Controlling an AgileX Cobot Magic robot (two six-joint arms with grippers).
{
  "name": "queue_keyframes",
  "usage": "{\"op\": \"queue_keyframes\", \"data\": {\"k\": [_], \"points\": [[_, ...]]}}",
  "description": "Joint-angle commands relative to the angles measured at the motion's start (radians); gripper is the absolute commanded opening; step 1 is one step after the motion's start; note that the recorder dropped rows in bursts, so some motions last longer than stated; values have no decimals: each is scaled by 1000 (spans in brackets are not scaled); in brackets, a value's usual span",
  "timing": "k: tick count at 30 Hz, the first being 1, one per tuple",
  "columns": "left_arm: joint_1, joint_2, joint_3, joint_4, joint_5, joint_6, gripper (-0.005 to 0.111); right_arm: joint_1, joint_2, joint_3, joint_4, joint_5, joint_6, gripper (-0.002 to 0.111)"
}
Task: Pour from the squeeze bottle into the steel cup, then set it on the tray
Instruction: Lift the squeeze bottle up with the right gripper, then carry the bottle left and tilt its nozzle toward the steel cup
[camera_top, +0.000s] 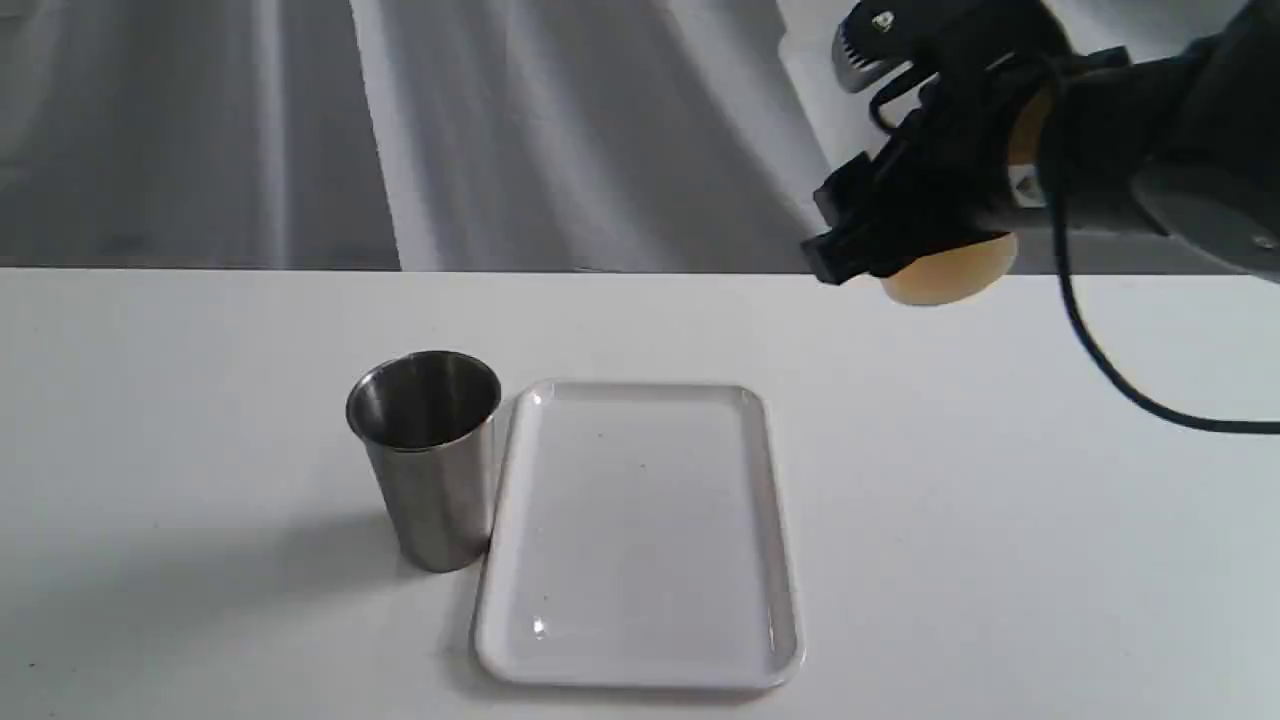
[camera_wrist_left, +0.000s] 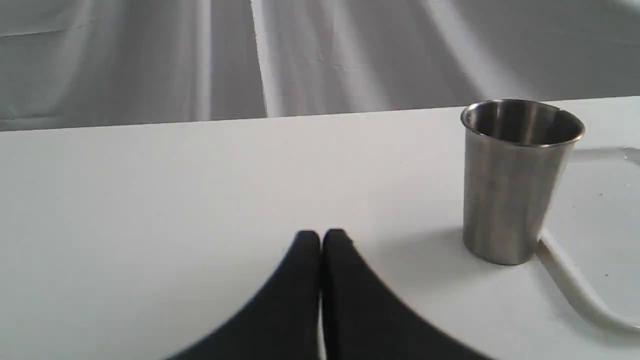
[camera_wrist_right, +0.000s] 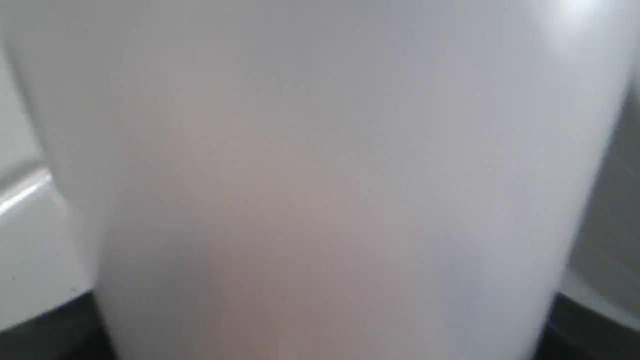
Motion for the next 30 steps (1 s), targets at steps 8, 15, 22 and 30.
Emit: {"op": "queue_keyframes", "data": {"k": [8, 15, 22, 30], "points": [[-5, -3, 4, 1, -8, -3, 0, 67, 162, -42, -292, 75, 165, 0], [-5, -3, 4, 1, -8, -5, 0, 76, 212, -46, -331, 15, 210, 0], [-5, -3, 4, 1, -8, -5, 0, 89, 273, -47, -368, 19, 217, 0], [-5, -3, 4, 1, -8, -2, 0, 146, 317, -47, -433, 48, 220, 0]]}}
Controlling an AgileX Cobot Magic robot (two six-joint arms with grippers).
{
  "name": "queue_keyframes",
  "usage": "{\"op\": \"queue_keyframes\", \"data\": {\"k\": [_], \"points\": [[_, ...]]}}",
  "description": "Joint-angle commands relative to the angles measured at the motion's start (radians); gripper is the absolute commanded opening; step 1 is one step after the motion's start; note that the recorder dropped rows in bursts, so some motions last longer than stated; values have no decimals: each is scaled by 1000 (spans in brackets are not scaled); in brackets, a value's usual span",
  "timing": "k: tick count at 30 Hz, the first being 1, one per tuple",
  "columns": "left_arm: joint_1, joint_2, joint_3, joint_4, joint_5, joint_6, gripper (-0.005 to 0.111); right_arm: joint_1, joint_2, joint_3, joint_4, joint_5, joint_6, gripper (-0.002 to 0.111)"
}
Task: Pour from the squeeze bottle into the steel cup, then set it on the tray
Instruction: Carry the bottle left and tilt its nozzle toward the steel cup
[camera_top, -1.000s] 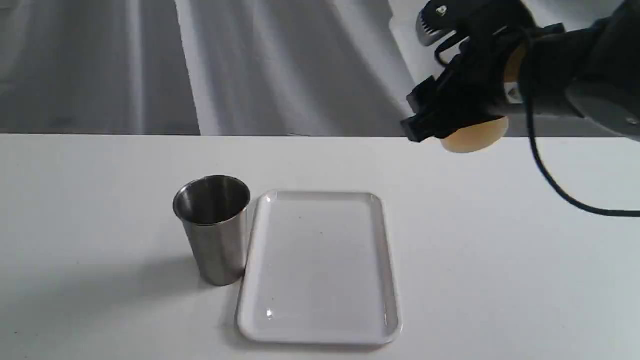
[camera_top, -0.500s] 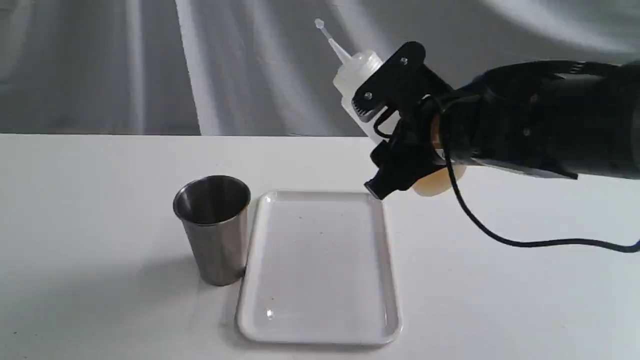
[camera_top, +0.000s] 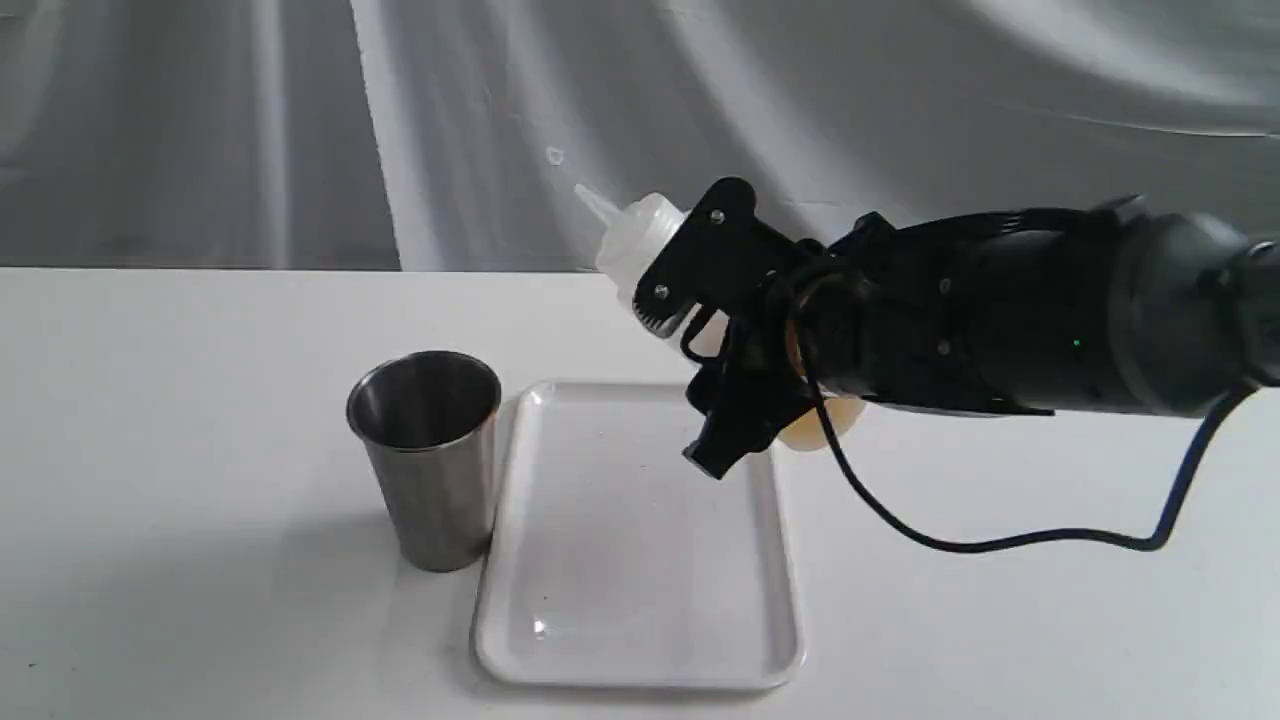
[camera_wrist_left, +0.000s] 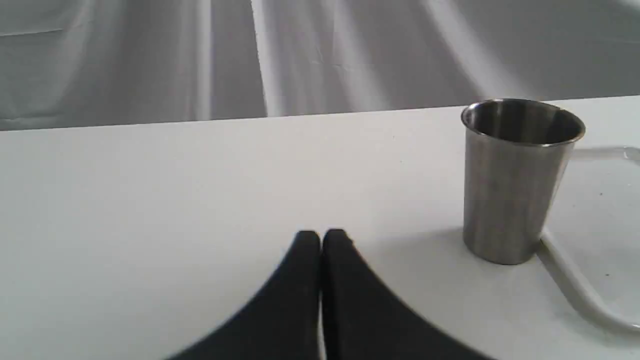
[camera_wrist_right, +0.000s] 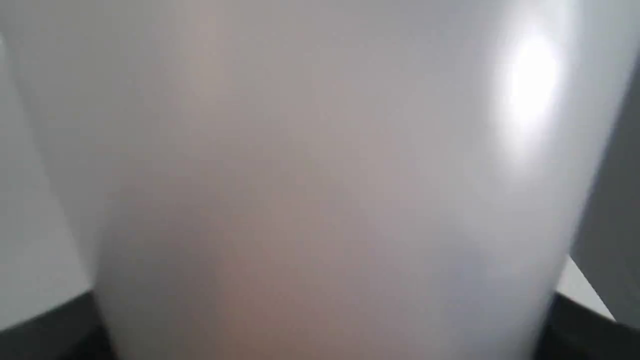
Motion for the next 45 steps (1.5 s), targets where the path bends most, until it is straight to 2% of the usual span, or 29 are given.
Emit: {"op": "queue_keyframes", "data": {"k": [1, 17, 27, 30, 45], "points": [[-5, -3, 4, 1, -8, -2, 0, 11, 8, -7, -27, 38, 5, 0], [-5, -3, 4, 1, -8, -5, 0, 81, 11, -12, -128, 164, -4, 0], [-5, -3, 4, 1, -8, -2, 0, 118, 75, -141, -147, 351, -68, 0], [-5, -3, 4, 1, -8, -5, 0, 133, 90, -162, -151, 355, -129, 0], [-5, -3, 4, 1, -8, -3, 0, 152, 98, -170, -266, 345, -186, 0]]}}
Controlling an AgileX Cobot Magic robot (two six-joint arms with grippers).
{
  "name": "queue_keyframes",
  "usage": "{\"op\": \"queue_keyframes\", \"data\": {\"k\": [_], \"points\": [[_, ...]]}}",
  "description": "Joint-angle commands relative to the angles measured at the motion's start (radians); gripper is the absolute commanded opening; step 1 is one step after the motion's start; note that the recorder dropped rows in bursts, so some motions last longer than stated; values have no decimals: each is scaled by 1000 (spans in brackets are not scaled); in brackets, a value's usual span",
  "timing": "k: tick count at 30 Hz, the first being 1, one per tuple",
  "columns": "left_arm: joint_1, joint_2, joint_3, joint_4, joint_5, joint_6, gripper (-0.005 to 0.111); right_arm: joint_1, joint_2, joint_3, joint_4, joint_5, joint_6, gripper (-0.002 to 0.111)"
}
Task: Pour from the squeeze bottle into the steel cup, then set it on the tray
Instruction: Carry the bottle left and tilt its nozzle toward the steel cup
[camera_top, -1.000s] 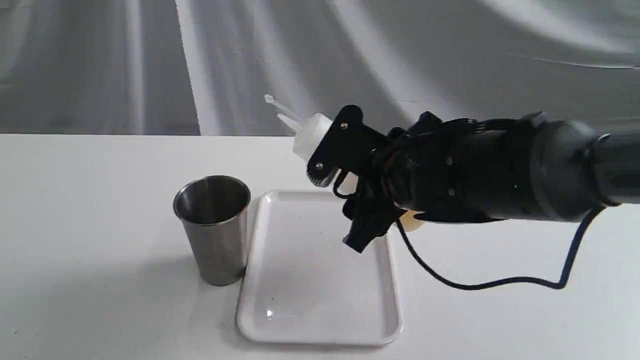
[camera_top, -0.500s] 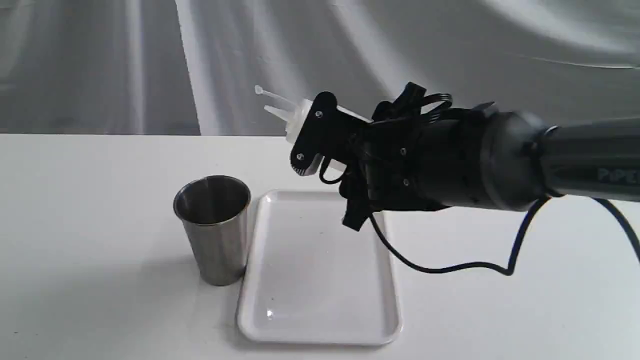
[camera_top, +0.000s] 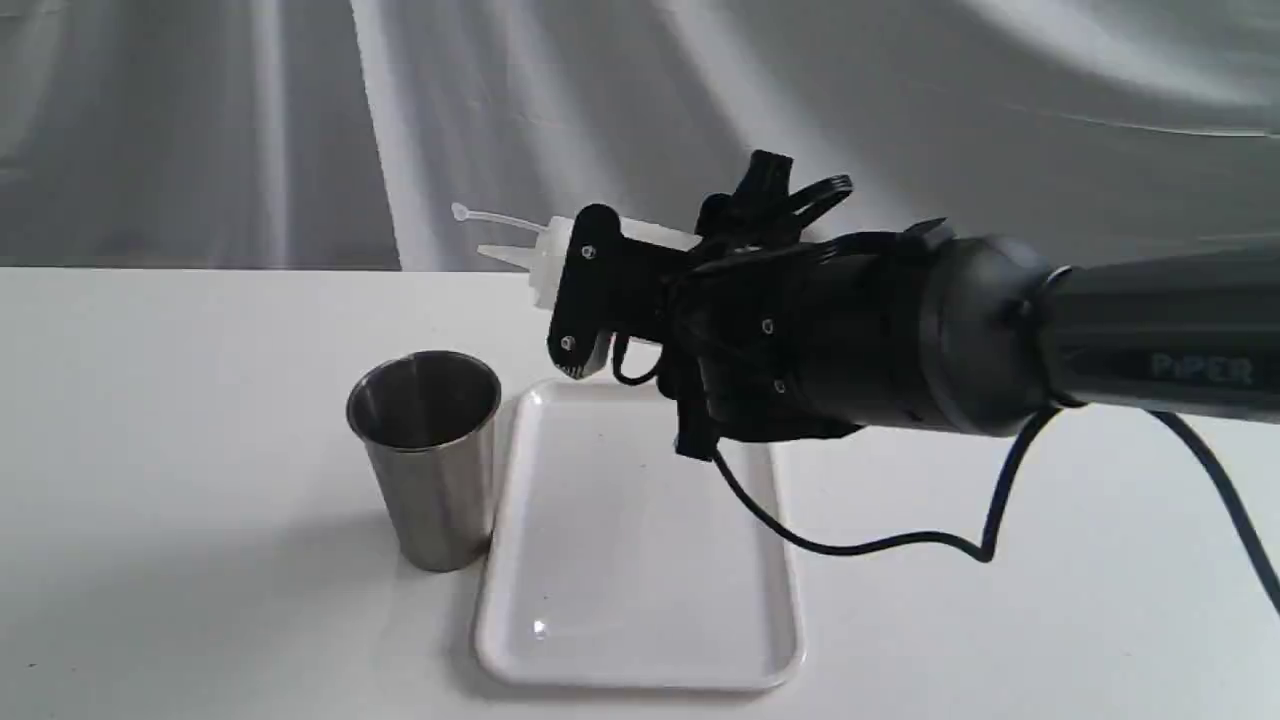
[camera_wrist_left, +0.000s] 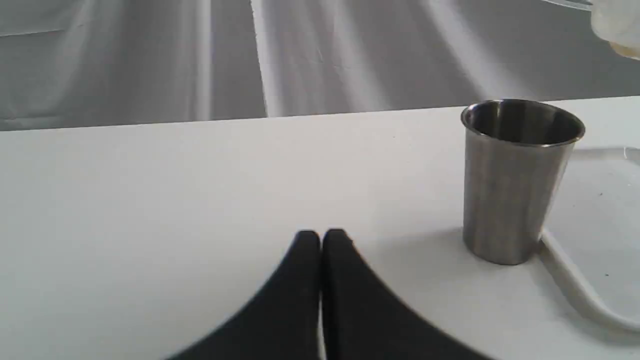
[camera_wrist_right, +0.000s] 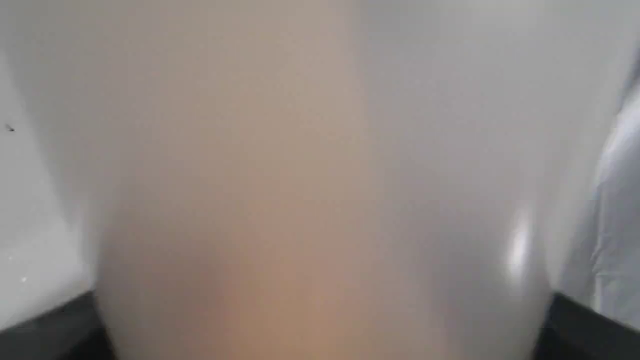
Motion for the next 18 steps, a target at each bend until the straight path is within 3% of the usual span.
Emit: {"op": "queue_keyframes", "data": {"k": [1, 18], "points": [[-5, -3, 4, 1, -8, -3, 0, 8, -11, -8, -53, 1, -28, 0], [-5, -3, 4, 1, -8, -6, 0, 52, 83, -110, -82, 65, -152, 0]]}}
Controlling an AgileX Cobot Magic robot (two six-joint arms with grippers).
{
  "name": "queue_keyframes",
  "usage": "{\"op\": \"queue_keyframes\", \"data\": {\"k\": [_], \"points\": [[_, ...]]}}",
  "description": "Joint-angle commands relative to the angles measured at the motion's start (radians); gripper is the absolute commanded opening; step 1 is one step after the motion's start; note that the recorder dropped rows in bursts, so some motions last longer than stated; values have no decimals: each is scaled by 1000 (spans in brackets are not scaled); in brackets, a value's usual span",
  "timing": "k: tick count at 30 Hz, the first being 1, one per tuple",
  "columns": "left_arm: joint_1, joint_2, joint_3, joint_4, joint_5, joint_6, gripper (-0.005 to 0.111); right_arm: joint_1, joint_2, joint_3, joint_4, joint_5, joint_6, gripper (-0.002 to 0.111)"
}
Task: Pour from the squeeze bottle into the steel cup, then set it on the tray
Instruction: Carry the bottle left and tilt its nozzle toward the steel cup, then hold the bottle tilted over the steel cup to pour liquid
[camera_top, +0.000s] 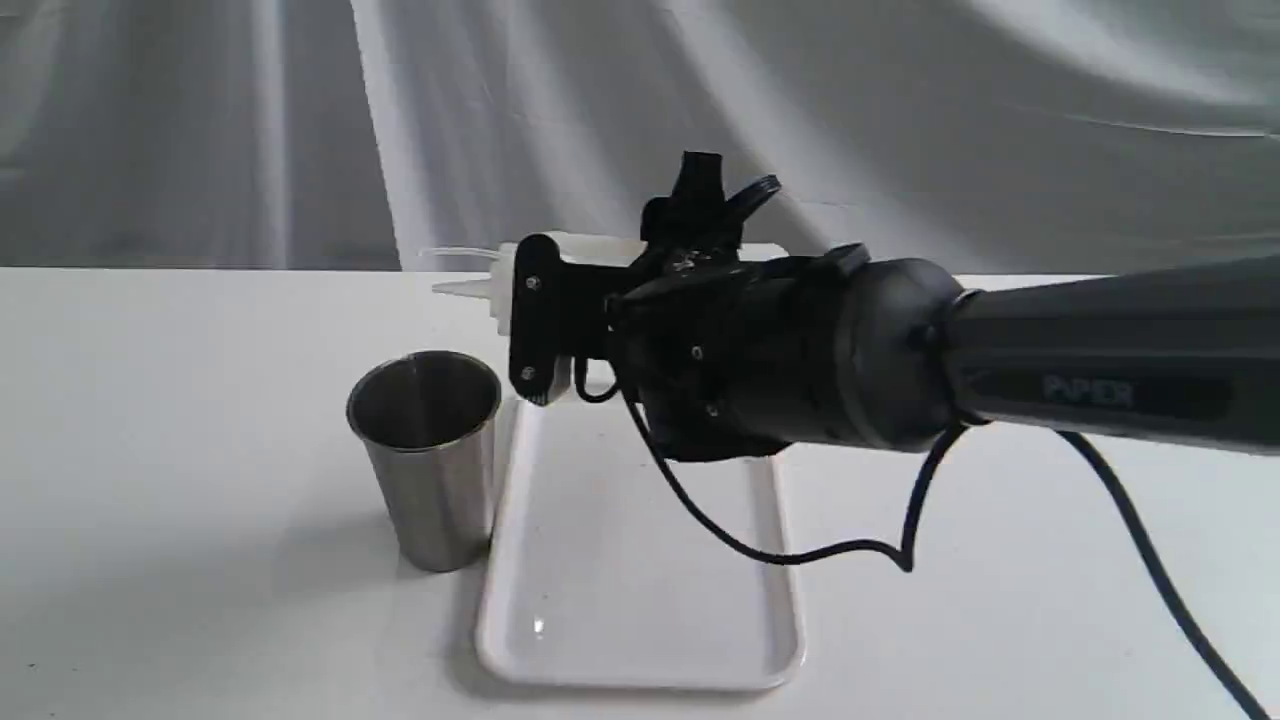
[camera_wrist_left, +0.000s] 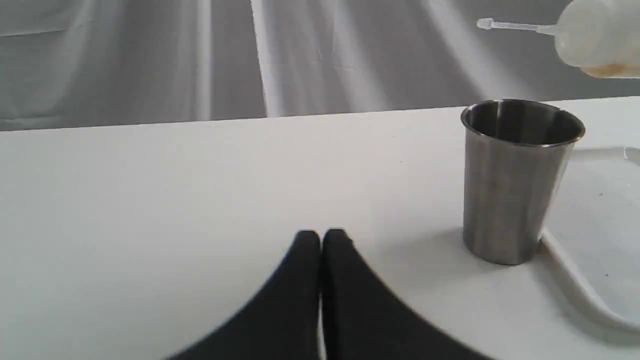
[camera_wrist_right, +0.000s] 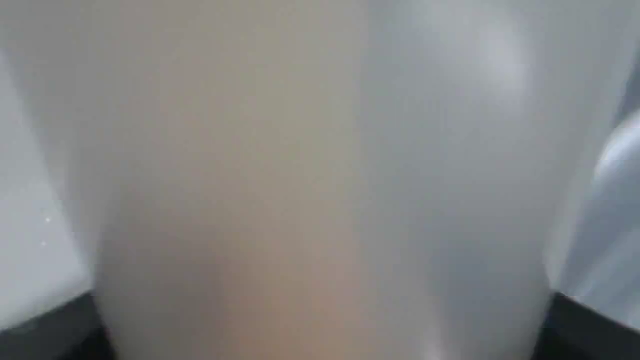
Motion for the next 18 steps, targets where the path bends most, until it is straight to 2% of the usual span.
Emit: {"op": "queue_keyframes", "data": {"k": [1, 18], "points": [[-5, -3, 4, 1, -8, -6, 0, 14, 8, -35, -20, 24, -48, 0], [-5, -3, 4, 1, -8, -5, 0, 18, 29, -48, -59, 48, -275, 0]]}}
